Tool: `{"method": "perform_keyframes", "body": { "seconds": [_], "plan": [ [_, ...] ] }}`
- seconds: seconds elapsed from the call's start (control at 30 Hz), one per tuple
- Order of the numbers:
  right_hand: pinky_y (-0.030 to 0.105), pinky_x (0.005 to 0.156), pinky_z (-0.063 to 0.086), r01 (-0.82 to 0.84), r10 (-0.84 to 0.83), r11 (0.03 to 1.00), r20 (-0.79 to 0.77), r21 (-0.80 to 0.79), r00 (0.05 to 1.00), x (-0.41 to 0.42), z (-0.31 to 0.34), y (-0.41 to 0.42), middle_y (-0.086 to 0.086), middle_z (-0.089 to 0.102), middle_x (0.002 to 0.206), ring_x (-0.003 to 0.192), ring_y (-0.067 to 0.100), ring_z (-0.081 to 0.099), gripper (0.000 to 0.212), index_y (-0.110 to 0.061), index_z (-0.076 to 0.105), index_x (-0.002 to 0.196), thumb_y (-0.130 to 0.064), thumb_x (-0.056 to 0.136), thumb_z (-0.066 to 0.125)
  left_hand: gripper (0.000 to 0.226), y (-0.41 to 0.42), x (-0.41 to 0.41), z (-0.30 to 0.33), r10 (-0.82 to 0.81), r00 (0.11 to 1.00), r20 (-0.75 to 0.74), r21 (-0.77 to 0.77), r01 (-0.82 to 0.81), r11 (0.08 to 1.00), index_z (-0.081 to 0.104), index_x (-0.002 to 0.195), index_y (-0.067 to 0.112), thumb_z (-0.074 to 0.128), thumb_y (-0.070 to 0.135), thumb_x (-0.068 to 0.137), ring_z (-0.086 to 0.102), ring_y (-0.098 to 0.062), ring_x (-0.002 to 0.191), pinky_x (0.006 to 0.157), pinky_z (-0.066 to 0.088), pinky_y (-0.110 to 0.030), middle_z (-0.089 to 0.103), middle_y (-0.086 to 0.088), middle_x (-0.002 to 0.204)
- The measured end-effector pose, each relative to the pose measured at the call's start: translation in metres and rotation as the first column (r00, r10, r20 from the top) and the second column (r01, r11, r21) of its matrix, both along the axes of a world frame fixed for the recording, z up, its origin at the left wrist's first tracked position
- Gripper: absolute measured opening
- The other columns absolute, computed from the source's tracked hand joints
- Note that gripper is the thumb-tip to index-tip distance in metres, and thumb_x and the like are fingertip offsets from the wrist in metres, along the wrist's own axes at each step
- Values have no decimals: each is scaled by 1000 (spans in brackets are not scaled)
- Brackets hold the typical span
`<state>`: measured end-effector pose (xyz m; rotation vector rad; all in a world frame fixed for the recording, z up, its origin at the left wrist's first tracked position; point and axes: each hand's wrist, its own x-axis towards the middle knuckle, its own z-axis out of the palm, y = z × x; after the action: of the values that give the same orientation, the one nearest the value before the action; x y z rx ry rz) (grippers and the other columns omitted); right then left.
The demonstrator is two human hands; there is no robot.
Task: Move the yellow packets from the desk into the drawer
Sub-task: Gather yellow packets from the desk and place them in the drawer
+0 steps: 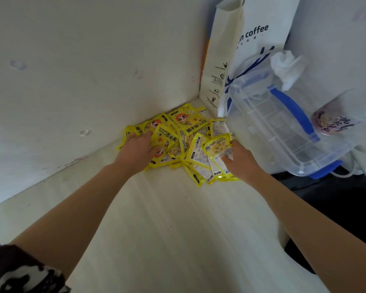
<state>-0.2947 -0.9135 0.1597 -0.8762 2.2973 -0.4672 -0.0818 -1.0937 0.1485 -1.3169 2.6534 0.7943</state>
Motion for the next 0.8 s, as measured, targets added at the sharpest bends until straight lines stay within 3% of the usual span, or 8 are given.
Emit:
{"method": "perform_keyframes", "body": {
  "seconds": [0.17, 0.27, 0.37, 0.47, 0.57, 0.63, 0.7, 0.8],
  "plan": [
    [26, 80, 34, -34, 34, 999, 0, 29, 999, 3, 4, 7, 15, 55, 131, 119, 34, 50, 41, -6, 41, 134, -17, 96, 52, 43, 7, 6, 1, -84, 992, 92, -99, 93, 991, 44, 124, 8, 52, 39, 95, 51, -41, 105, 99, 35, -46, 64, -17, 86],
    [26, 77, 36, -36, 36, 998, 10, 45, 999, 4, 4, 9, 17, 57, 128, 114, 34, 54, 43, -6, 41, 135, -20, 96, 53, 40, 15, 10, -1, -113, 981, 155, -124, 133, 983, 43, 122, 14, 49, 44, 95, 54, -39, 106, 106, 31, -48, 68, -14, 87],
    [26, 74, 37, -34, 32, 997, 24, 69, 999, 7, 3, 14, 18, 57, 126, 110, 34, 56, 42, -6, 41, 135, -20, 96, 52, 33, 32, 14, -5, -144, 965, 218, -190, 187, 964, 42, 116, 17, 45, 44, 97, 61, -37, 105, 115, 16, -55, 71, -10, 87],
    [25, 73, 36, -37, 33, 996, 43, 77, 998, 8, 0, 21, 15, 58, 125, 108, 32, 57, 38, -8, 45, 130, -21, 96, 54, 34, 46, 18, -4, -147, 958, 247, -169, 192, 967, 41, 123, 19, 44, 41, 98, 64, -33, 103, 116, 11, -58, 71, -4, 94],
    [27, 78, 38, 44, -44, 999, 63, 13, 997, 3, -4, 25, 13, 58, 124, 111, 30, 55, 35, -10, 49, 126, -19, 93, 56, 41, 49, 18, 3, -132, 970, 206, -151, 165, 975, 40, 129, 18, 43, 44, 98, 65, -32, 99, 114, 22, -53, 70, -7, 93],
    [33, 84, 45, 160, -154, 985, 92, -65, 984, -3, -6, 23, 12, 60, 120, 109, 31, 57, 32, -9, 52, 121, -15, 90, 57, 46, 42, 15, 6, -45, 991, 124, -98, 58, 994, 43, 129, 13, 47, 45, 97, 63, -35, 97, 95, 41, -45, 68, -13, 95],
    [41, 87, 50, 267, -251, 957, 136, -111, 958, -8, -6, 15, 13, 62, 114, 104, 31, 60, 27, -9, 54, 115, -14, 89, 58, 46, 30, 11, 5, 68, 997, 19, -5, -68, 998, 50, 121, 9, 53, 45, 93, 60, -37, 98, 79, 48, -43, 66, -15, 100],
    [38, 83, 47, 314, -301, 944, 130, -104, 945, -11, -9, 1, 11, 61, 110, 100, 29, 59, 26, -8, 54, 113, -17, 89, 58, 45, 12, 4, -1, 107, 994, -3, 24, -107, 994, 56, 116, 8, 60, 43, 89, 53, -35, 109, 85, 47, -44, 60, -16, 110]
  ]
}}
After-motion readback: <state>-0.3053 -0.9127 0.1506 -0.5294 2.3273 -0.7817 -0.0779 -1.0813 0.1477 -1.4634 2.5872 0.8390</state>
